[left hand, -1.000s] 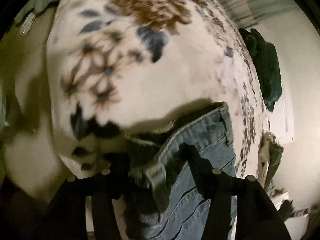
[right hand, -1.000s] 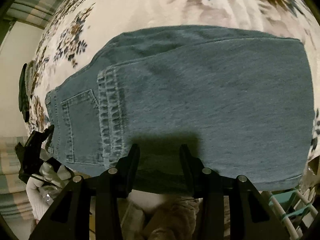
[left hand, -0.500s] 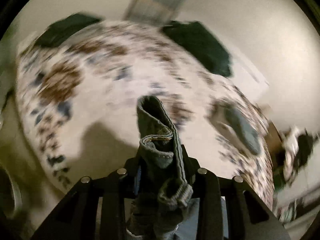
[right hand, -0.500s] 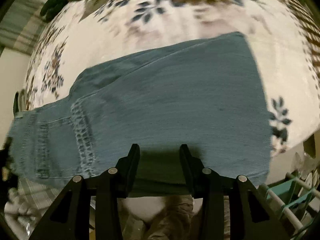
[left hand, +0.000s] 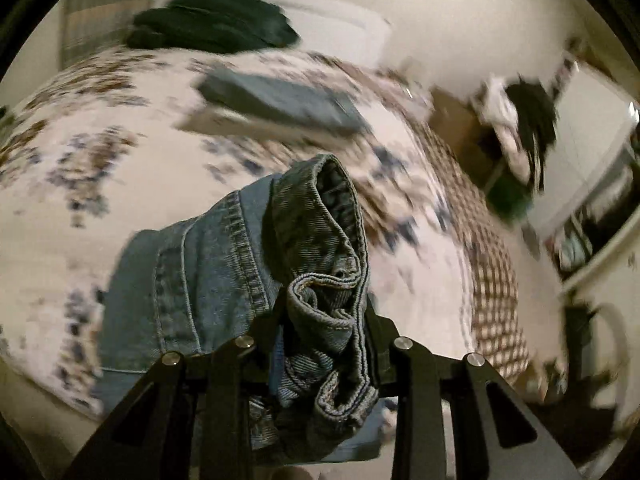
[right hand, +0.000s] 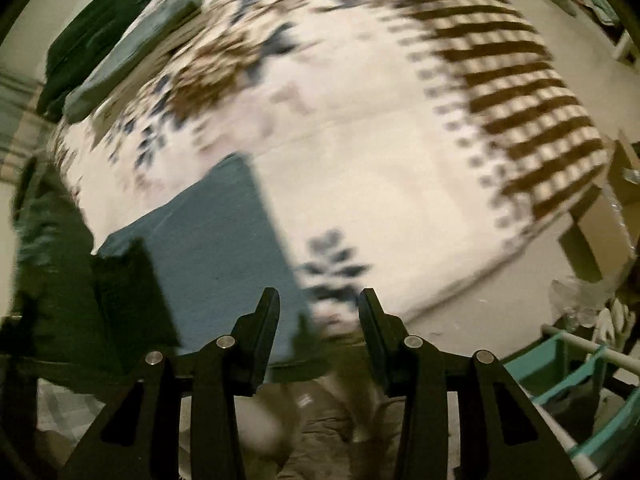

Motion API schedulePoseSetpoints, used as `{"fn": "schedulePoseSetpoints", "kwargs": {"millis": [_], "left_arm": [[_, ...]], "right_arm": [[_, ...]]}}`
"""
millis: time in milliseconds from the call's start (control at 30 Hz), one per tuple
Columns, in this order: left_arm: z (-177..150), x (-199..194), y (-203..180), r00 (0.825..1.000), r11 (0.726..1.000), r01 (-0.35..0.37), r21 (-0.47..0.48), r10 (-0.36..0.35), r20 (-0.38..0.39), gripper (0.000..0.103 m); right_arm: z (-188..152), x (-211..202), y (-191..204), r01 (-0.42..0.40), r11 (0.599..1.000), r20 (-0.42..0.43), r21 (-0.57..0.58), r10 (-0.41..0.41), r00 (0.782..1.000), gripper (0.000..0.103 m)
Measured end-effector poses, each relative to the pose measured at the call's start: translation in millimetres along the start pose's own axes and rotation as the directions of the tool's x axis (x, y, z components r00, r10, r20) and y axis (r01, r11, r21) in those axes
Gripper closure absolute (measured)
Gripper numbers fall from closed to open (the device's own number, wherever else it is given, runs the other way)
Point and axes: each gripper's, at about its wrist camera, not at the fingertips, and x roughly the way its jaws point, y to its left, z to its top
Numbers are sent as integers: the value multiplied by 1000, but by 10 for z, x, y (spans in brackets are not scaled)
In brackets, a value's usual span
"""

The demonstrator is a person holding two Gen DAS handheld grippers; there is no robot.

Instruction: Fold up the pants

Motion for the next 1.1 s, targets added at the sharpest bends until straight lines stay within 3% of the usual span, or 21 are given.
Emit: {"fn": "schedulePoseSetpoints", "kwargs": {"millis": [200,300,367,433,467,500,533,667,767,867,1000,1033,1067,1100], "left_arm": [[-287,425,-670,992,996,46,79,-37,-118,77],[-391,653,-888,983,992,26,123,-3,-184,76],[-429,772,-867,970,995,4,97,19,-242,74],[-450,799,-845,959,997,32,67,-12,-283,63],[-443,787,-826,952,997,52,51,-34,-304,56],[-429,747,-822,944,997,63,39,-47,-328,44],[-415,693,-817,940,997,79,27,-65,-334,37],[-257,364,-687,950,995,101,-23,-104,-293,29],[-62,189,-384,962,995,55,-82,-75,-264,26],[133,80,146,972,988,-61,-140,26,-234,26],[255,26,886,958,953,-232,-195,188,-218,26],[270,16,1034,952,942,-261,-210,215,-217,26],[270,3,1145,949,935,-280,-219,235,-212,26],[286,-12,1293,944,924,-303,-235,256,-207,26]], "right_arm": [[124,-165,-498,34,999,29,35,-35,999,59],[164,-185,-627,46,998,33,39,-47,998,59],[209,-173,-718,42,998,20,48,-43,999,59],[233,-147,-782,23,998,2,52,-23,1000,56],[263,-137,-813,7,999,-3,45,-7,1000,45],[282,-126,-819,-6,999,-5,41,6,1000,36],[311,-118,-831,-43,998,-8,34,44,999,34],[411,-68,-770,-165,986,-25,30,166,986,23],[529,45,-619,-286,958,-46,21,287,957,12],[650,351,-397,-362,932,-103,10,361,927,10],[747,807,-210,-389,920,-163,47,392,906,10],[754,905,-171,-394,917,-183,60,398,899,11],[755,987,-121,-397,916,-204,64,401,893,27],[751,1002,-72,-395,918,-196,45,395,897,61]]}}
